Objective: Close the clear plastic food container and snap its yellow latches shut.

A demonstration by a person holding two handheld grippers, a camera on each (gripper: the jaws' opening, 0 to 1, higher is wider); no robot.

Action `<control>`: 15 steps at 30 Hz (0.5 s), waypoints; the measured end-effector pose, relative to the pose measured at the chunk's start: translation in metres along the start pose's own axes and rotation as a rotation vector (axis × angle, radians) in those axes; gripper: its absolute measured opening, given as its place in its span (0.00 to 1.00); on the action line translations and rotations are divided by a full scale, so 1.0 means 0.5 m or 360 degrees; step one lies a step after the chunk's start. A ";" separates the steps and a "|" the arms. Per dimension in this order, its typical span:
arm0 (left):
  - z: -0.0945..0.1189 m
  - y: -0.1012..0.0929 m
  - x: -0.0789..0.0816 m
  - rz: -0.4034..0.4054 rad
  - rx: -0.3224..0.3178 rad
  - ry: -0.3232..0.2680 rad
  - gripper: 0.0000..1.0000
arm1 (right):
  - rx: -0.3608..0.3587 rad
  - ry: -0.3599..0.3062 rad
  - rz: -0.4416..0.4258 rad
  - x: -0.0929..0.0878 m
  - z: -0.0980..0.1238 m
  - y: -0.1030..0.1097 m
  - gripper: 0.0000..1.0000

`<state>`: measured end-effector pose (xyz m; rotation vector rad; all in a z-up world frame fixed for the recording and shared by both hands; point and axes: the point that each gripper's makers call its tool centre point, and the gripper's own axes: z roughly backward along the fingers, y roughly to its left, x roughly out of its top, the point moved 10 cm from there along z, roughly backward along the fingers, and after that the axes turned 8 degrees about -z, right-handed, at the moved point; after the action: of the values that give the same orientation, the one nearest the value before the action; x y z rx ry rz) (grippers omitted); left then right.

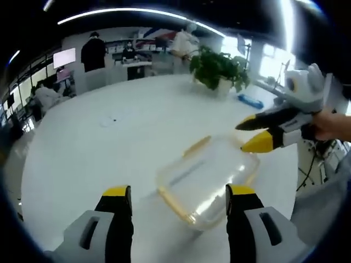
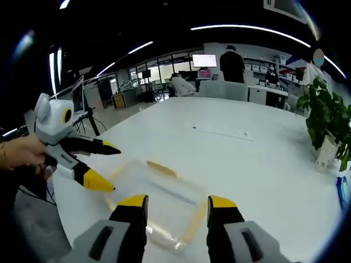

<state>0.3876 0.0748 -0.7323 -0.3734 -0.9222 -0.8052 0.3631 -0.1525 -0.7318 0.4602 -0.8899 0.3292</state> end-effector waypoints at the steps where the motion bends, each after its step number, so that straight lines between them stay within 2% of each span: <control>1: 0.000 -0.002 0.002 -0.0013 -0.0006 -0.0006 0.70 | 0.0006 0.0011 0.0029 0.000 0.001 0.000 0.41; 4: 0.000 -0.010 0.013 -0.0073 -0.0026 -0.0032 0.71 | 0.0054 0.0021 0.0077 0.002 0.003 0.003 0.41; 7: -0.004 -0.012 0.017 -0.0065 -0.0022 -0.0063 0.70 | 0.0087 -0.0005 0.0117 0.009 0.003 0.005 0.41; 15: -0.018 -0.021 0.023 -0.0103 -0.0029 -0.0070 0.68 | 0.0142 -0.0009 0.0183 0.024 -0.016 0.008 0.39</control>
<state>0.3886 0.0571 -0.7283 -0.3803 -0.9726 -0.8682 0.3737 -0.1440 -0.7254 0.4936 -0.9119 0.4744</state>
